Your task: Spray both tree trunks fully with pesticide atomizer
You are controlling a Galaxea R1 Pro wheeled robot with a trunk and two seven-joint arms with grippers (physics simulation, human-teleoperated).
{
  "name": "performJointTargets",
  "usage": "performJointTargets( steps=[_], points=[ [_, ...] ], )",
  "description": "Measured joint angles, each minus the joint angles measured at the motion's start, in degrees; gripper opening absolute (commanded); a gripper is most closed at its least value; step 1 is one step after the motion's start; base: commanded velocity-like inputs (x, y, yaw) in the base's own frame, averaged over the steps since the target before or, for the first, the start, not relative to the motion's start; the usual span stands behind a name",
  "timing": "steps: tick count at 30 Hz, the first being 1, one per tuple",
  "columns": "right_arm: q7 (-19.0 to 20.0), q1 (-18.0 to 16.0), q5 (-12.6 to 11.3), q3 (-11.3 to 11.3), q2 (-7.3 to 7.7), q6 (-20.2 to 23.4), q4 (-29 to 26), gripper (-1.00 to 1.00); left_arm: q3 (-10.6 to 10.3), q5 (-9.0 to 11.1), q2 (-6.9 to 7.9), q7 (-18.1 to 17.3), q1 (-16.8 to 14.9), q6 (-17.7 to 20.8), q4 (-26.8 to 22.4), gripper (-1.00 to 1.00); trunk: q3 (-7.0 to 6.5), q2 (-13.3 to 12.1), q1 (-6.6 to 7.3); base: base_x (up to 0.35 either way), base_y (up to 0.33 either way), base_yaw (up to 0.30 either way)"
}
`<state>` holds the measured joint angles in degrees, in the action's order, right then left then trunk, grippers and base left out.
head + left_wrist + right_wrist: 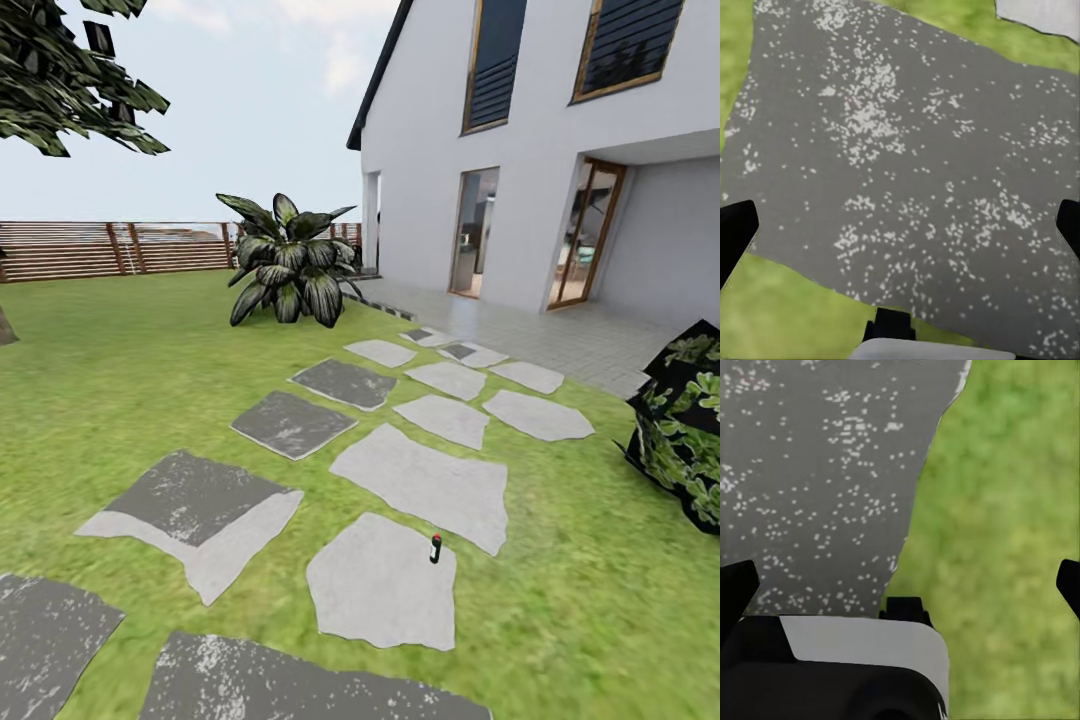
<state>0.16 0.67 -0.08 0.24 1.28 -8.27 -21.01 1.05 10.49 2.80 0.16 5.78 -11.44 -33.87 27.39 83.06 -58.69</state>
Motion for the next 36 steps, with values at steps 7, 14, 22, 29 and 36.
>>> performJointTargets(
  steps=[7,14,22,29,36],
  points=[
    [0.00,-0.01,0.00,0.00,0.01,0.00,0.01,1.00,0.01,-0.01,0.00,0.00,0.00,0.01,-0.01,1.00,0.00,0.00,0.00,0.317,0.190,0.000],
    [0.00,0.00,0.00,0.00,-0.02,0.00,0.01,1.00,0.01,-0.01,0.00,0.00,0.00,0.01,-0.01,1.00,0.00,0.00,0.00,0.311,0.207,0.000],
    [0.00,-0.01,0.00,0.00,-0.05,0.00,0.01,1.00,0.02,-0.02,0.00,0.00,0.00,0.01,-0.01,1.00,0.00,0.00,0.00,0.297,0.231,0.000],
    [0.00,-0.02,0.00,0.00,-0.04,0.01,0.01,1.00,0.02,-0.02,0.00,0.00,0.00,0.01,-0.01,1.00,0.00,0.00,0.00,0.294,0.237,0.000],
    [0.00,-0.01,0.00,0.00,-0.02,0.00,0.00,1.00,0.01,0.00,0.00,0.00,0.00,0.01,0.00,1.00,0.00,0.00,0.00,0.293,0.237,-0.048]
  ],
)
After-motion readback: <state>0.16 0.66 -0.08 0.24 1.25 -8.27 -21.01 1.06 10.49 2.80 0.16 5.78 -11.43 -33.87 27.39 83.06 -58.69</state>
